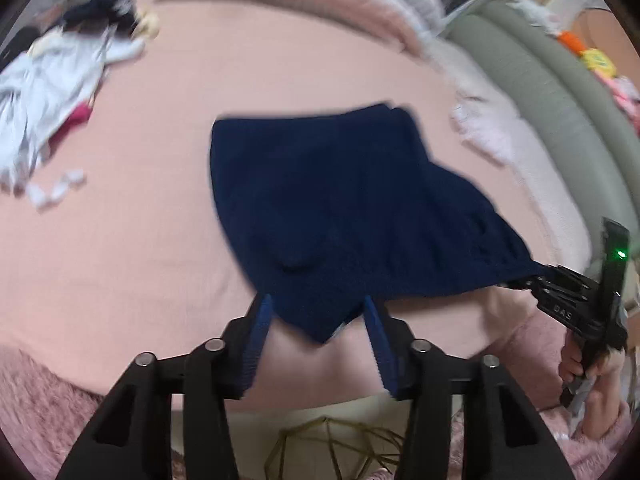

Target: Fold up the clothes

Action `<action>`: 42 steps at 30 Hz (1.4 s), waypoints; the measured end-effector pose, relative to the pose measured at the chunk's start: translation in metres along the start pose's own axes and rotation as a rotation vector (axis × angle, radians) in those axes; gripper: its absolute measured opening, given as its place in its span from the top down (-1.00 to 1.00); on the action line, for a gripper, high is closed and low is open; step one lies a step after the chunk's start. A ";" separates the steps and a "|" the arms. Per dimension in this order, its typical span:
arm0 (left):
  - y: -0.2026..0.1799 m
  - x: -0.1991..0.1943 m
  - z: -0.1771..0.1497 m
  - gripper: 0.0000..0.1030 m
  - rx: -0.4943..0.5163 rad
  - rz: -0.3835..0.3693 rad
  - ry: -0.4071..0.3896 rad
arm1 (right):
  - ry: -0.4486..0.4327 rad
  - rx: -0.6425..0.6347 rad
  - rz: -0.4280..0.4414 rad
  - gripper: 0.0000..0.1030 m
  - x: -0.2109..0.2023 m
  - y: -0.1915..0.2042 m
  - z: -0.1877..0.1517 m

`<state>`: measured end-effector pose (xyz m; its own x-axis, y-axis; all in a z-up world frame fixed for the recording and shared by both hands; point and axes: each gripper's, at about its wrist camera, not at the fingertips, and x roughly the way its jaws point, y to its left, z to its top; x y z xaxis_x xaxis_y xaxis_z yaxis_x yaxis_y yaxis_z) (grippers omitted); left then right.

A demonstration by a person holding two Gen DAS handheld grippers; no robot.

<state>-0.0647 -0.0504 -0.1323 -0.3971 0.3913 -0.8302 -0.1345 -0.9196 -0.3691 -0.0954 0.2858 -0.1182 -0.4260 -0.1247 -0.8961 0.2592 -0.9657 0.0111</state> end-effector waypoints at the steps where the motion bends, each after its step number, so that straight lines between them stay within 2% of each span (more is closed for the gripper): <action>1: -0.004 -0.002 0.002 0.10 0.028 -0.025 0.011 | -0.002 -0.002 0.025 0.31 -0.007 -0.002 -0.001; 4: -0.015 -0.003 0.011 0.10 0.103 -0.034 0.015 | 0.070 -0.099 0.126 0.24 -0.017 0.003 -0.009; 5: -0.018 -0.002 0.014 0.10 0.121 -0.031 0.016 | 0.081 -0.127 0.133 0.24 -0.021 0.006 -0.013; 7: -0.014 0.014 0.024 0.10 0.102 0.011 0.016 | 0.050 -0.130 0.070 0.24 -0.032 0.010 -0.019; 8: -0.009 0.025 0.030 0.10 0.087 0.045 0.014 | 0.026 -0.118 0.058 0.24 -0.037 0.010 -0.021; 10: 0.000 0.048 0.044 0.10 0.056 0.113 0.010 | -0.046 -0.017 0.103 0.24 -0.039 -0.011 -0.015; 12: 0.010 0.069 0.058 0.10 0.017 0.171 0.006 | -0.045 0.080 0.069 0.24 -0.028 -0.035 -0.008; 15: 0.040 0.083 0.086 0.10 -0.147 0.141 -0.019 | 0.000 0.107 -0.014 0.24 -0.005 -0.059 0.005; 17: 0.054 0.087 0.104 0.10 -0.189 0.167 -0.063 | 0.018 0.098 -0.023 0.24 0.005 -0.067 0.017; 18: 0.058 0.090 0.111 0.10 -0.203 0.157 -0.070 | 0.024 0.084 -0.020 0.24 0.011 -0.066 0.025; 21: 0.073 0.108 0.133 0.10 -0.263 0.065 -0.072 | 0.005 0.020 -0.045 0.24 0.022 -0.058 0.048; 22: 0.073 0.120 0.138 0.11 -0.269 0.047 -0.045 | 0.007 0.007 -0.066 0.24 0.027 -0.058 0.054; 23: 0.072 0.130 0.143 0.36 -0.268 0.034 -0.021 | 0.016 0.006 -0.085 0.24 0.035 -0.060 0.062; 24: 0.070 0.135 0.146 0.88 -0.246 0.039 -0.011 | 0.020 0.017 -0.077 0.24 0.047 -0.064 0.073; 26: 0.060 0.134 0.151 0.88 -0.177 0.086 -0.011 | 0.026 0.035 -0.063 0.24 0.068 -0.071 0.092; 28: 0.054 0.125 0.151 0.88 -0.128 0.122 -0.046 | 0.027 0.035 -0.051 0.24 0.076 -0.068 0.097; 32: 0.068 0.097 0.144 0.88 -0.158 0.225 -0.126 | -0.033 0.026 -0.051 0.24 0.077 -0.063 0.106; 34: 0.087 0.113 0.146 0.88 -0.173 0.257 -0.087 | -0.066 0.051 -0.047 0.24 0.077 -0.066 0.105; 36: 0.104 0.132 0.146 0.81 -0.216 0.258 -0.026 | -0.065 0.065 -0.041 0.24 0.088 -0.068 0.105; 38: 0.107 0.130 0.147 0.78 -0.242 0.239 -0.035 | -0.025 0.054 -0.082 0.24 0.102 -0.069 0.098; 39: 0.103 0.127 0.153 0.72 -0.243 0.253 -0.023 | -0.006 0.045 -0.112 0.24 0.109 -0.070 0.095; 41: 0.087 0.113 0.163 0.69 -0.218 0.260 -0.084 | 0.005 0.044 -0.155 0.24 0.114 -0.075 0.088; 42: 0.078 0.105 0.168 0.61 -0.196 0.259 -0.127 | 0.016 0.045 -0.177 0.23 0.113 -0.078 0.085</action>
<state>-0.2694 -0.0865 -0.1784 -0.5063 0.1266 -0.8530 0.1580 -0.9588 -0.2360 -0.2377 0.3276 -0.1825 -0.4478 0.0515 -0.8927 0.1418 -0.9816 -0.1277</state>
